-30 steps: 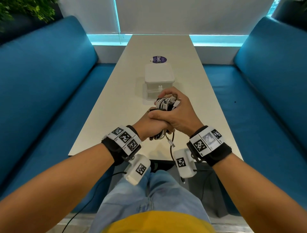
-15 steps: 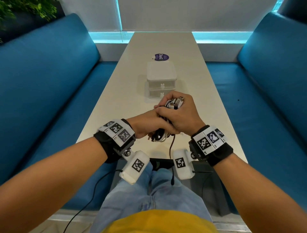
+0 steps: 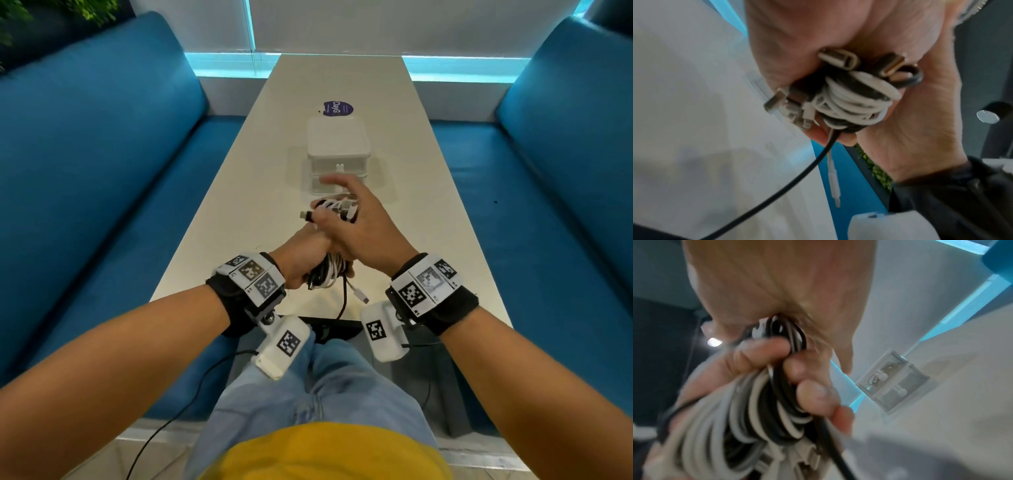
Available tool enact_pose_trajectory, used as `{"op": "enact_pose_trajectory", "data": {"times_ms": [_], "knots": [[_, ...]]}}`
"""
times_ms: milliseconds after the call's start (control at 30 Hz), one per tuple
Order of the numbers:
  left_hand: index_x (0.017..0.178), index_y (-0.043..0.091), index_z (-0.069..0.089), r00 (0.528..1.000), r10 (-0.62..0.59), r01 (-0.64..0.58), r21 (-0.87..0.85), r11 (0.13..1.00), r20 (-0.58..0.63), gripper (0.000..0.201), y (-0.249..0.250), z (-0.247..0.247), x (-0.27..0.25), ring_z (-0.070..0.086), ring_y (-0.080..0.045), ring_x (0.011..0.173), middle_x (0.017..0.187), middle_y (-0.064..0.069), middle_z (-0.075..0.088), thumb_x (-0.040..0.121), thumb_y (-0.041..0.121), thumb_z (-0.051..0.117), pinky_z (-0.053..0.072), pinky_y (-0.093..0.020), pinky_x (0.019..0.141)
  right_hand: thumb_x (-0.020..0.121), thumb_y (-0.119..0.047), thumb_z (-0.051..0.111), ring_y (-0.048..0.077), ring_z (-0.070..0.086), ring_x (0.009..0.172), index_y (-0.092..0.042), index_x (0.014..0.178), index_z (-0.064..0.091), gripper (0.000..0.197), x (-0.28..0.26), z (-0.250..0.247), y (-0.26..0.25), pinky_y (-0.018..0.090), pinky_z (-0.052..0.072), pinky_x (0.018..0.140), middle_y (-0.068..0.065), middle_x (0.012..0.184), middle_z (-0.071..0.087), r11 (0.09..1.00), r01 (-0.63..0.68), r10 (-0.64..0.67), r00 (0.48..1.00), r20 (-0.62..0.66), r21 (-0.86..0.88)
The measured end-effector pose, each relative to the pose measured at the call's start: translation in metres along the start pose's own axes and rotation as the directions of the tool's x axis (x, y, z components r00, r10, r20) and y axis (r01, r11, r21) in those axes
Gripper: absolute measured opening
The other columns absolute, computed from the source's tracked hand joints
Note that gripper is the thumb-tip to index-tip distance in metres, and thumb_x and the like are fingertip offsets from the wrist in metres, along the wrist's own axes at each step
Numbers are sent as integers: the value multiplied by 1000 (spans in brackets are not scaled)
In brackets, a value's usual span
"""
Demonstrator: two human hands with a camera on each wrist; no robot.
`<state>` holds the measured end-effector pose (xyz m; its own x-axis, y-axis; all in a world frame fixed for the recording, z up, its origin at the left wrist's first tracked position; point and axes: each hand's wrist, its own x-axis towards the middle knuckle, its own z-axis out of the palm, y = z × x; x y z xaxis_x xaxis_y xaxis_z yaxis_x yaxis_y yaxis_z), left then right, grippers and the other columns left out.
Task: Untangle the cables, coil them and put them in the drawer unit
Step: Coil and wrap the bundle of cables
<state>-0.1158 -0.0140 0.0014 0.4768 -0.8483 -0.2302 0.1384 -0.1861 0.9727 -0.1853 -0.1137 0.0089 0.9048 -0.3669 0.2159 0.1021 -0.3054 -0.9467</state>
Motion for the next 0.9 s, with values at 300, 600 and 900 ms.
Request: {"op": "enact_pose_trajectory", "data": {"times_ms": [300, 600, 900], "knots": [[68, 9, 56, 977, -93, -48, -616, 786, -194, 24, 12, -34, 15, 61, -24, 66, 65, -5, 60, 89, 5, 45, 49, -34, 75, 98, -57, 28, 22, 54, 54, -21, 121, 55, 51, -27, 19, 36, 32, 46, 58, 9, 76, 66, 797, -519, 486, 855, 182, 308], [65, 7, 60, 783, 5, -97, -114, 989, -622, 18, -4, -58, 18, 60, -26, 60, 58, -7, 61, 76, 17, 71, 45, -36, 64, 99, -24, 45, 17, 59, 78, -12, 100, 66, 24, -41, 9, 21, 33, 45, 74, -1, 86, 67, 762, -2, 175, 963, 203, -647], [76, 11, 61, 946, 42, -46, -6, 999, -322, 35, -3, -38, 9, 60, -29, 58, 66, -17, 59, 78, 44, 70, 51, -36, 63, 92, -21, 61, 9, 57, 74, -14, 94, 75, 16, 14, -20, -30, 19, 42, 70, -5, 83, 69, 790, 168, -154, 985, 74, -589]]}}
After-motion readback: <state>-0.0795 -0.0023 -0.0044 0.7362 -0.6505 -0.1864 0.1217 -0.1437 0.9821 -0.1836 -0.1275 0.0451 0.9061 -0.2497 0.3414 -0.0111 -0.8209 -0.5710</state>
